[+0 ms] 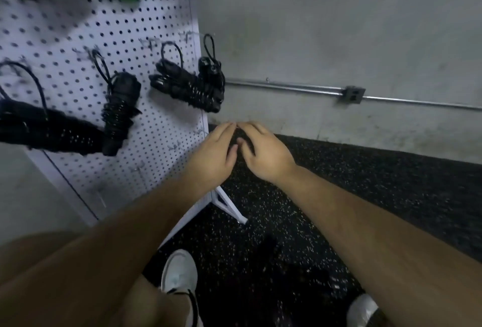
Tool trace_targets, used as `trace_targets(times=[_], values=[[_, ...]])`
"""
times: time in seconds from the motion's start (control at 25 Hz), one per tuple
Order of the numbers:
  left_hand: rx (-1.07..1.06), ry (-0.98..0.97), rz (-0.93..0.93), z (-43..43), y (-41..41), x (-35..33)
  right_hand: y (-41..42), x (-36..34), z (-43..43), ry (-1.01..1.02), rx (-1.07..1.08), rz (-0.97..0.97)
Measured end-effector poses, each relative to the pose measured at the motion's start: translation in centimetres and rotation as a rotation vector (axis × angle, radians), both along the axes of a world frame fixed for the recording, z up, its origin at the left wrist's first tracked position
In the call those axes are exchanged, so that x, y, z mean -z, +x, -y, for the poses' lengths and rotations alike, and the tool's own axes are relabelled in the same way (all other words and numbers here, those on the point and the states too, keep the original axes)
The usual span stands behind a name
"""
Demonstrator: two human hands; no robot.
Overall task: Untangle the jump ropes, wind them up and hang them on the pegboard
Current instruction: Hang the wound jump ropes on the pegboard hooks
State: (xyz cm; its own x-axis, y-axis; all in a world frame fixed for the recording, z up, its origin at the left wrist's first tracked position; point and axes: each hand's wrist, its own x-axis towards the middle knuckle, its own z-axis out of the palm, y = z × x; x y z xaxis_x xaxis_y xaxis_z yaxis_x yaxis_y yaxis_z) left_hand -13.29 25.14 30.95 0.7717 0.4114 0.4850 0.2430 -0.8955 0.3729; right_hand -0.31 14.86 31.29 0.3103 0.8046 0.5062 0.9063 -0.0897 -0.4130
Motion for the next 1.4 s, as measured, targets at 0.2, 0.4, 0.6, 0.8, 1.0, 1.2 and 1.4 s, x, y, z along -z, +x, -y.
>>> trace_targets(times=[0.2,0.4,0.6,0.8,1.0,1.2,1.4], values=[[0.013,-0.159,-0.225,4.1,-2.2,12.1,-2.3,12.6,5.3,-0.372,0.083,-0.082],[0.119,-0.407,-0.744,8.3,-6.4,24.5,-7.3,25.1,10.5,-0.742,0.058,-0.313],[0.183,-0.529,-1.078,10.6,-9.2,32.6,-12.1,32.2,12.9,-0.95,0.027,-0.347],[0.115,-0.695,-1.181,12.4,-10.6,36.6,-13.7,36.1,13.6,-1.07,0.064,-0.272],[0.07,-0.899,-0.987,12.5,-11.0,39.1,-12.9,38.0,12.1,-1.078,0.129,-0.527],[-0.13,-1.008,-0.804,12.6,-9.8,38.1,-11.9,37.5,11.3,-0.954,0.297,-0.742],[-0.321,-1.051,-0.654,12.5,-9.6,35.4,-11.6,35.4,11.1,-0.755,0.371,-1.002]])
